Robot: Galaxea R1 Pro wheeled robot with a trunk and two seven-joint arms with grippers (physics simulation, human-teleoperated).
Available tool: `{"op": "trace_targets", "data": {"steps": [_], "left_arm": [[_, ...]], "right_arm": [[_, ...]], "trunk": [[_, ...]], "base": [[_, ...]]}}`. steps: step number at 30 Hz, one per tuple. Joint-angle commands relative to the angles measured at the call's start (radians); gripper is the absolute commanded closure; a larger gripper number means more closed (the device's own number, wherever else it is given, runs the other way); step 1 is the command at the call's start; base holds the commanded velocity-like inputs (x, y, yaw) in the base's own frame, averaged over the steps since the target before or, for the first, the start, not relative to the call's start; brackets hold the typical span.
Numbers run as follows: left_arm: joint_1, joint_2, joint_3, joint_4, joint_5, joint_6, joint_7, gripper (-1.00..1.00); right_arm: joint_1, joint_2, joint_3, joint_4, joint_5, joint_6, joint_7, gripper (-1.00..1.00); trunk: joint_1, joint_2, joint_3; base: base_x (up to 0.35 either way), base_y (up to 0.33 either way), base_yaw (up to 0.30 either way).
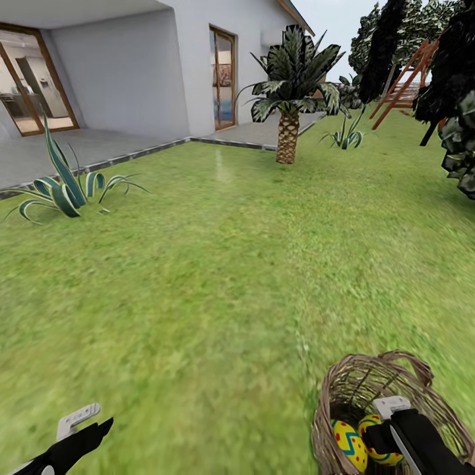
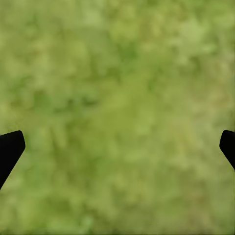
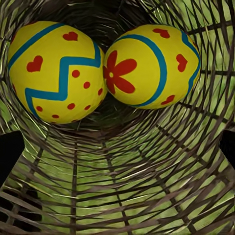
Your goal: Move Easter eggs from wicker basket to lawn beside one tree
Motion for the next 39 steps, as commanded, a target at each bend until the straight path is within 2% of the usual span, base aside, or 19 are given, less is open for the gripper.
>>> {"op": "trace_targets", "data": {"steps": [1,3,16,23,39], "left_arm": [[-0.001,0.0,0.002,-0.001,0.005,0.007,-0.003,-1.0],[-0.001,-0.001,0.002,-0.001,0.005,0.007,-0.003,-1.0],[0.0,-0.001,0.001,0.001,0.004,0.008,-0.003,-1.0],[0.0,-0.001,0.003,0.001,0.005,0.007,-0.005,-1.0],[-0.001,-0.002,0.003,-0.001,0.004,0.006,-0.004,-1.0]], "right_arm": [[-0.001,-0.001,0.001,-0.001,0.005,0.004,0.006,-1.0],[-0.001,-0.001,0.002,-0.001,0.005,0.004,0.006,-1.0],[0.0,0.0,0.002,-0.001,0.006,0.004,0.006,-1.0],[0.0,0.001,0.003,-0.001,0.008,0.004,0.006,-1.0],[-0.001,0.001,0.003,-0.001,0.008,0.004,0.006,-1.0]], "trunk": [[0.004,-0.008,-0.004],[0.011,-0.022,-0.01],[0.011,-0.022,-0.01],[0.011,-0.022,-0.01],[0.011,-0.022,-0.01]], "base": [[0.0,0.0,0.0],[0.0,0.0,0.0],[0.001,0.0,0.0],[0.189,0.0,0.0],[0.026,-0.016,0.0]]}}
